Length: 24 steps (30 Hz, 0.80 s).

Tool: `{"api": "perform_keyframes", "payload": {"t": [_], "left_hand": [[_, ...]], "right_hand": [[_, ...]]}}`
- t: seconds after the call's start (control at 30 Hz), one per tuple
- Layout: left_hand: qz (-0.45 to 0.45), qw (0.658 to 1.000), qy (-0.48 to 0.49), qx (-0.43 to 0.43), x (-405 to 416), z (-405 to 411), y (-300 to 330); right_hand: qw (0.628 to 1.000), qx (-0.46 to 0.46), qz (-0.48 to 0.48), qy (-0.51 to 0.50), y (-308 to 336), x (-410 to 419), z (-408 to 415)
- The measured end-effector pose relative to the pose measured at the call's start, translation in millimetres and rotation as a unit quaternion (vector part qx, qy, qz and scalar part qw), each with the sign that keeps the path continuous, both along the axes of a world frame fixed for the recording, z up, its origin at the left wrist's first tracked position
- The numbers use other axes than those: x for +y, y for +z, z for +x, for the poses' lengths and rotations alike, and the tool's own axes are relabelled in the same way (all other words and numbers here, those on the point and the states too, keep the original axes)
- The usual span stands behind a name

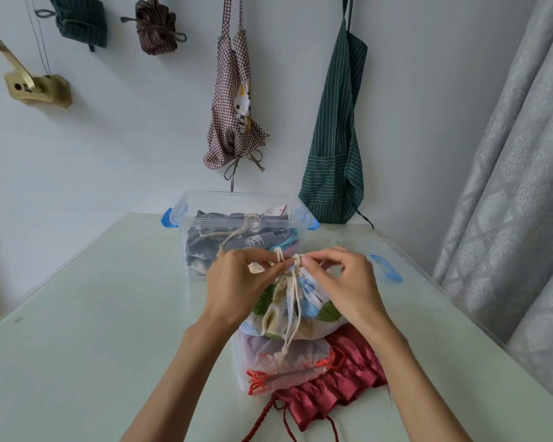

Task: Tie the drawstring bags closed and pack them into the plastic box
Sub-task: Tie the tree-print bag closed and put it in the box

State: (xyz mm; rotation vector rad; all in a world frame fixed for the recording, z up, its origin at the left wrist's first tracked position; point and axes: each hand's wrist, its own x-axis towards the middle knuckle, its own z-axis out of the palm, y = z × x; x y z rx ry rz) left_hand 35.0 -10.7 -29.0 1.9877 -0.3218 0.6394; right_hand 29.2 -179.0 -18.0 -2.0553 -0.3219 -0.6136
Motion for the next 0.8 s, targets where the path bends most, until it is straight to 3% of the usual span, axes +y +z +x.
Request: {"api": "perform_keyframes", "payload": {"t": [0.07,0.17,0.27,0.33,0.4,0.47,0.53,0.57,0.67,0.73,0.8], "left_hand": [[0.015,1.000,0.011,0.004,0,-1,2],[0.024,1.000,0.010,0.018,7,0,8],[0.055,0.998,-0.012,0.014,14,3,11],[0.064,0.998,-0.021,0.019,17,6,9],[0.041,0.998,-0.033,0.026,20,9,4],[0.012,0.998,-0.041,0.041,24,11,0],[0.004,0.997,-0.055,0.059,21,14,-4],[0.001,0.996,-0.065,0.063,17,14,-6],[-0.008,0.995,-0.085,0.056,7,13,-8],[0.010,0.995,-0.088,0.047,8,14,-8],[0.026,0.994,-0.093,0.042,10,14,-7]], "right_hand": [[0.978,-0.132,-0.135,-0.090,-3,-1,3],[0.937,-0.223,-0.221,-0.154,-4,-17,8],[0.919,-0.233,-0.260,-0.182,-10,-28,10],[0.927,-0.194,-0.269,-0.175,-14,-25,12],[0.965,-0.093,-0.212,-0.122,-15,-22,11],[0.996,0.076,-0.030,0.018,-4,-19,4],[0.953,0.204,0.152,0.163,9,-14,-6],[0.927,0.226,0.214,0.210,14,-11,-10],[0.876,0.255,0.356,0.203,17,-3,-13],[0.904,0.242,0.331,0.119,17,-2,-8],[0.964,0.179,0.196,0.014,17,-5,-5]]}}
